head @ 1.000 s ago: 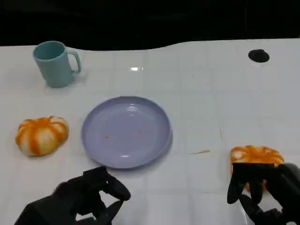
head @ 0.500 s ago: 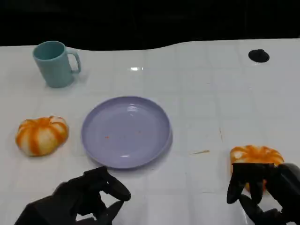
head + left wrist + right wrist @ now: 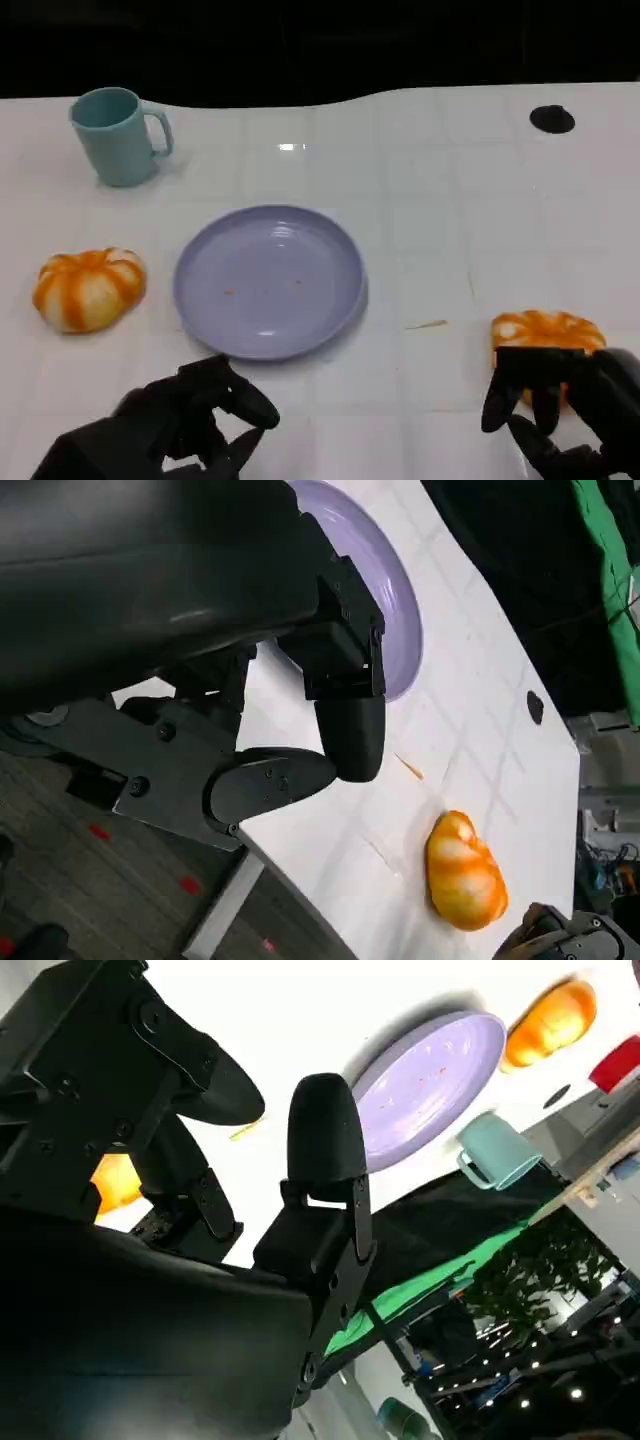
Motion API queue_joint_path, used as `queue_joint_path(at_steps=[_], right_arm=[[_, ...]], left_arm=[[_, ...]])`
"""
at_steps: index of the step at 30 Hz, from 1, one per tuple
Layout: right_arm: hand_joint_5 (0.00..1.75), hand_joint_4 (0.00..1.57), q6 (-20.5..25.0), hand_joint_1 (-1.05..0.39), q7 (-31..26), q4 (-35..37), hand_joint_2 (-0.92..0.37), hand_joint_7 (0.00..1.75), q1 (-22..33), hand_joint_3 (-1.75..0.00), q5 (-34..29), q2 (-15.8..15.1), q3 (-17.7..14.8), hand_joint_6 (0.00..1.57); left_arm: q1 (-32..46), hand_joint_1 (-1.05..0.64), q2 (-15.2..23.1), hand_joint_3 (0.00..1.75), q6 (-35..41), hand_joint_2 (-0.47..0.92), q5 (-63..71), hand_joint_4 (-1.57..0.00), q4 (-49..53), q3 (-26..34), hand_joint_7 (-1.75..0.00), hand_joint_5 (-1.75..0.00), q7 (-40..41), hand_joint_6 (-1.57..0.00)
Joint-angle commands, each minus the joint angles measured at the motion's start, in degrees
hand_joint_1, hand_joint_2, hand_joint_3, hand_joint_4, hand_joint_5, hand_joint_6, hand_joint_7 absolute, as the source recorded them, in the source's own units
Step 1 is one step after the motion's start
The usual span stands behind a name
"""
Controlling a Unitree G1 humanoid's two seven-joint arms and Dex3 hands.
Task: Grasp the bread from the table and place it into the plate.
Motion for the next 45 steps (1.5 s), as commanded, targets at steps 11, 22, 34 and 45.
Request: queue_joint_path(at_steps=[11, 22, 34, 45], right_arm=[[1.14, 0.74, 5.2, -0.16, 1.0, -9.2, -0.28, 0.54, 0.5, -1.01, -4.7, -2.6, -2.1, 0.86], [0.60, 0.28, 22.1, -0.29, 16.3, -26.0, -0.69, 0.05, 1.2, -0.22, -11.5, -8.7, -4.2, 0.60], [0.53, 0.04, 29.6, -0.41, 24.4, -33.2, -0.75, 0.00, 0.6, -0.01, -23.2, -11.1, -2.8, 0.38], [0.51, 0.04, 30.0, -0.42, 23.2, -25.2, -0.75, 0.00, -3.0, 0.00, -31.3, -10.9, 0.6, 0.35]], left_arm=[[-0.3, -0.24, 0.6, 0.67, -0.3, 0.80, -0.3, -0.65, 0.5, 0.3, -1.25, -1.75, -0.6, -0.64], [-0.1, -0.24, 0.8, 0.67, -0.6, 0.79, 0.3, -0.64, 0.2, 0.0, -1.25, -1.75, -0.5, -0.64], [-0.4, -0.23, 0.6, 0.69, -0.3, 0.78, 0.3, -0.64, 0.4, -0.2, -1.25, -1.75, -0.4, -0.64], [-0.4, -0.23, 0.4, 0.69, 0.8, 0.79, -0.4, -0.64, 0.1, -0.2, -1.25, -1.75, -0.6, -0.63]])
